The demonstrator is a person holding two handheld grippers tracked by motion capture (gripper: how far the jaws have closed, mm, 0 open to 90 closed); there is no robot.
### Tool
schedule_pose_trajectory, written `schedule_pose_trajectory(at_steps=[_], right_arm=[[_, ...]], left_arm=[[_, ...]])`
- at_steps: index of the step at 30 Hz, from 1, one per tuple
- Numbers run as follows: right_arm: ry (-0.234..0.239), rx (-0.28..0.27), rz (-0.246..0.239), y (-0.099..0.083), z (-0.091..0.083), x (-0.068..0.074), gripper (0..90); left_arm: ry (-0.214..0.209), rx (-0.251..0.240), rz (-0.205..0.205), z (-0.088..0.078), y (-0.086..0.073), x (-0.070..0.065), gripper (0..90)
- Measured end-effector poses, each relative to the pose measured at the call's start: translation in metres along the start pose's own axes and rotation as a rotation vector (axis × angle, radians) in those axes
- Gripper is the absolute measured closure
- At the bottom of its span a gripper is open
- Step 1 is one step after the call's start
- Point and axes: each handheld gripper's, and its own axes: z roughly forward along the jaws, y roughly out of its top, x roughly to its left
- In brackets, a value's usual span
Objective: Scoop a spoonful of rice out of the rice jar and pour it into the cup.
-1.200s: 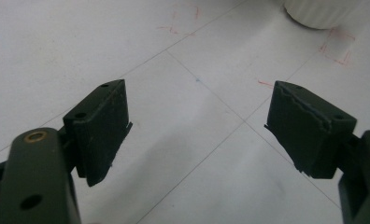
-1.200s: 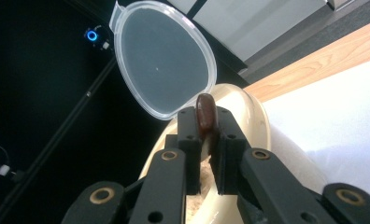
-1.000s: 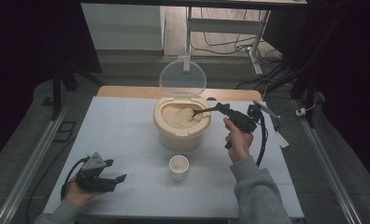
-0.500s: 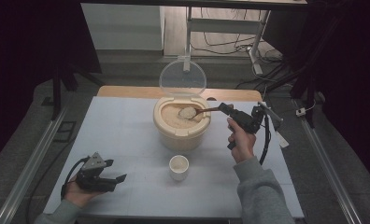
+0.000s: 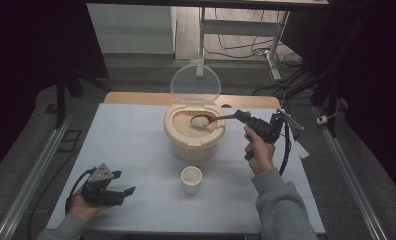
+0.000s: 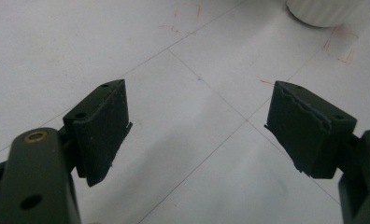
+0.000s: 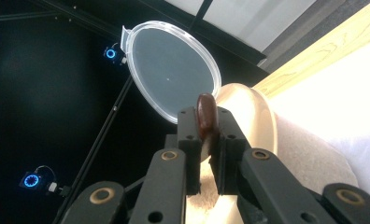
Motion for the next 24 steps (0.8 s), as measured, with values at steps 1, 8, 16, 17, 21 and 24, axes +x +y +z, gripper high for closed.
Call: schedule_pose_trajectory(at_steps=[1,8,16,17,21,24], right_arm=[[0.000,0.002,-0.001,0.000,0.000,0.000,82.7],[0.005,0.009,-0.019,-0.001,-0.001,0.003,82.7],[0.024,0.008,-0.027,0.000,-0.006,0.009,82.7],[0.026,0.007,-0.031,0.000,-0.006,0.010,82.7],[0.034,0.019,-0.029,-0.001,-0.009,0.011,82.7],[0.038,0.027,-0.024,-0.003,-0.011,0.012,82.7]], left_arm=[[0.000,0.000,0.001,0.000,0.000,0.000,20.5],[0.000,0.000,0.003,0.000,0.000,0.000,20.5],[0.000,0.001,0.003,0.000,0.000,0.000,20.5],[0.000,0.001,0.003,0.000,0.000,0.000,20.5],[0.000,0.001,0.003,0.000,0.000,0.000,20.5],[0.000,0.001,0.002,0.000,0.000,0.000,20.5]])
